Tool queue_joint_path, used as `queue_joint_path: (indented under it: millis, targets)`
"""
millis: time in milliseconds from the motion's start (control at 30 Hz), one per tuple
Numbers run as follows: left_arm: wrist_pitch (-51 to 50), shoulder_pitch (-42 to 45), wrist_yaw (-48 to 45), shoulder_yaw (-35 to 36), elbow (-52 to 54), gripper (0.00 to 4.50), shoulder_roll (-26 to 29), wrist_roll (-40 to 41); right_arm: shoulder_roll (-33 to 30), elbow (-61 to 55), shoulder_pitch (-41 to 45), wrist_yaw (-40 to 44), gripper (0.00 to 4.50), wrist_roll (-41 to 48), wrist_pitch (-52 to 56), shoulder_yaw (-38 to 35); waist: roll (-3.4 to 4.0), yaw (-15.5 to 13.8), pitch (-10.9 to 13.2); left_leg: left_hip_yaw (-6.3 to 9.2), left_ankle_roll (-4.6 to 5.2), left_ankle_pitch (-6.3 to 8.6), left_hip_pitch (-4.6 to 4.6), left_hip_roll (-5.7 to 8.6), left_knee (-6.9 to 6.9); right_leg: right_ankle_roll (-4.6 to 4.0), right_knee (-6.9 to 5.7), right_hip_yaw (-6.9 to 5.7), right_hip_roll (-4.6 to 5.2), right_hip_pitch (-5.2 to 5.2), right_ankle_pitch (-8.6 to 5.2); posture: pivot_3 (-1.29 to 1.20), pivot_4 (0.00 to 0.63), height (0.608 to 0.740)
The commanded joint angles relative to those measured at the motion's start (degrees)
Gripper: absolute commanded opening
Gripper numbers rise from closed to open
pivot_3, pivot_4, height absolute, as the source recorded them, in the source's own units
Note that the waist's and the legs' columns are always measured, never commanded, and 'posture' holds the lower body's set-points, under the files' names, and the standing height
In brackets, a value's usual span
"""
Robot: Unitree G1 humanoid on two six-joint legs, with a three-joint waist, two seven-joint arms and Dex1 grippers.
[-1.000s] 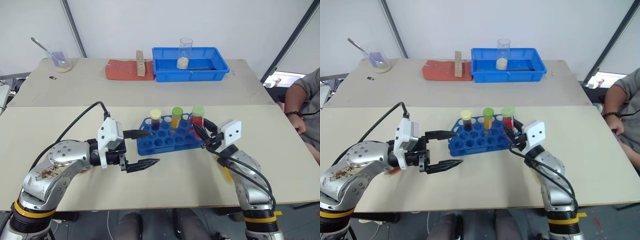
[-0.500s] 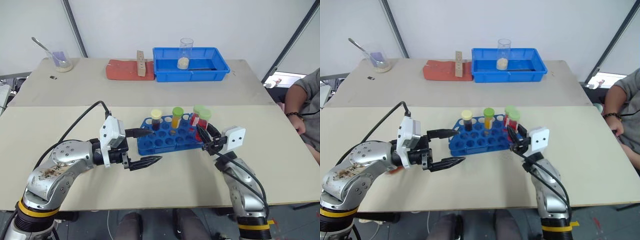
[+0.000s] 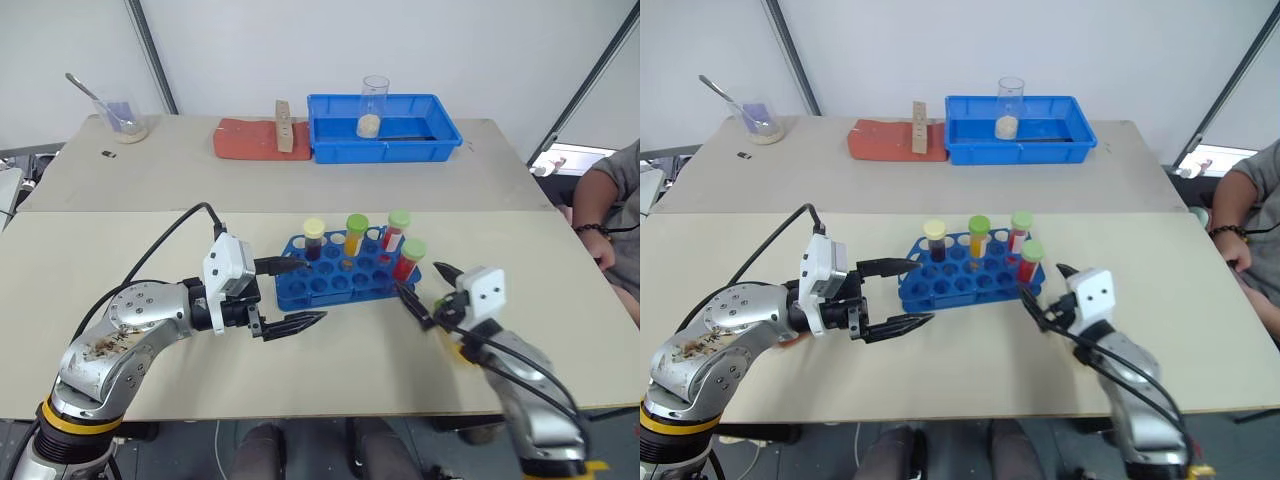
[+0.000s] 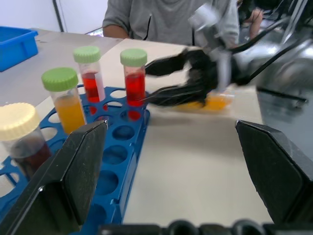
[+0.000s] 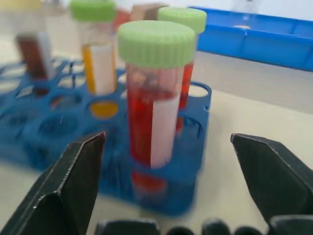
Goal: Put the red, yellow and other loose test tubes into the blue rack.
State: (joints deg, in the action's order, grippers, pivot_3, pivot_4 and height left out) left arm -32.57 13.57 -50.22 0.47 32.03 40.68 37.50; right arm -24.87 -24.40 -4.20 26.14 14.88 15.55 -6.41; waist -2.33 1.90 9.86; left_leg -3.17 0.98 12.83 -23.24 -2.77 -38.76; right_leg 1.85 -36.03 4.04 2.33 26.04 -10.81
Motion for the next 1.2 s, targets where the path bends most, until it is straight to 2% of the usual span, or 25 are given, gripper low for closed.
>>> queue_joint_path:
  millis: [33,133,200,267,400,633,833,967,1100,1200]
  targets:
    - [3.79,-0.31,-3.19,-0.30,1.23,4.50,2.80,-3.25,-6.91,-11.22,-3.09,3.23,4.37,5.49,8.76,-6.67,0.01,0.05,0.01,0.00,0.00,0.00,0.02,0.01,0.00,-0.04,0.00,0.00,0.00,-0.01,-0.03,0.00,0.150,0.740]
    - [7.86,-1.43,-6.60,-1.70,1.14,4.50,5.41,-7.02,-12.62,-15.65,-3.42,3.04,4.37,10.02,19.95,-10.80,-0.01,0.41,0.00,-0.03,0.00,0.00,0.07,-0.02,-0.02,-0.15,-0.02,0.02,-0.01,-0.01,-0.09,0.00,0.150,0.740]
    - [9.92,-1.90,-8.30,-2.74,1.47,4.50,6.18,-8.42,-17.72,-16.54,-0.28,1.25,4.37,12.40,32.68,-12.10,-0.02,0.50,0.01,-0.03,-0.01,0.00,0.11,-0.02,-0.02,-0.16,-0.02,0.03,-0.01,-0.03,-0.07,0.00,0.150,0.740]
    - [9.99,-1.92,-8.89,-3.15,2.09,4.50,5.97,-8.03,-21.85,-16.49,3.16,0.89,4.37,14.86,42.62,-11.92,-0.03,0.45,0.02,-0.04,-0.01,0.00,0.09,-0.02,-0.03,-0.18,0.00,0.03,0.01,-0.02,-0.06,0.00,0.150,0.740]
    - [6.82,-2.46,-9.08,-2.79,4.81,4.50,5.49,-3.53,-26.15,-12.06,10.98,1.96,4.37,19.73,58.06,-9.57,-0.05,0.32,0.03,0.01,0.00,0.00,-0.01,-0.01,-0.02,-0.19,0.06,0.01,0.00,0.01,-0.07,0.00,0.150,0.740]
    - [6.18,-3.80,-10.02,-3.05,7.59,4.50,6.74,-2.88,-28.73,-1.78,21.90,3.35,4.37,20.80,69.70,-2.83,-0.08,0.27,0.04,0.02,0.03,0.02,-0.14,0.04,-0.02,-0.08,0.21,0.03,0.02,0.01,-0.06,0.00,0.150,0.740]
    - [6.05,-3.85,-8.89,-4.33,8.35,4.50,5.81,-3.29,-25.58,5.06,31.42,4.06,4.37,21.27,75.76,3.07,-0.08,0.56,0.04,0.02,0.03,0.01,-0.09,0.03,-0.05,-0.03,0.19,0.05,0.01,0.00,-0.03,0.00,0.150,0.740]
    - [6.24,-3.69,-8.15,-5.24,8.34,4.50,5.31,-3.96,-23.41,7.81,34.45,2.82,4.37,21.01,76.94,6.35,-0.08,0.54,0.04,0.04,0.03,0.01,-0.12,0.03,-0.02,0.04,0.19,0.04,-0.01,0.02,0.01,0.00,0.150,0.740]
    - [6.57,-3.77,-7.85,-5.56,8.05,4.50,5.12,-4.39,-23.36,10.15,35.88,1.38,3.22,19.81,76.95,8.61,-0.08,0.34,0.04,0.04,0.04,0.02,-0.21,0.04,-0.04,0.13,0.24,0.05,0.01,0.04,0.06,0.00,0.150,0.740]
    - [6.79,-3.77,-7.68,-5.84,7.81,4.50,4.94,-4.78,-23.59,11.20,36.16,0.86,2.17,20.23,76.95,9.12,-0.07,0.34,0.04,0.03,0.04,0.02,-0.21,0.04,-0.06,0.11,0.25,0.05,0.01,0.03,0.05,0.00,0.150,0.740]
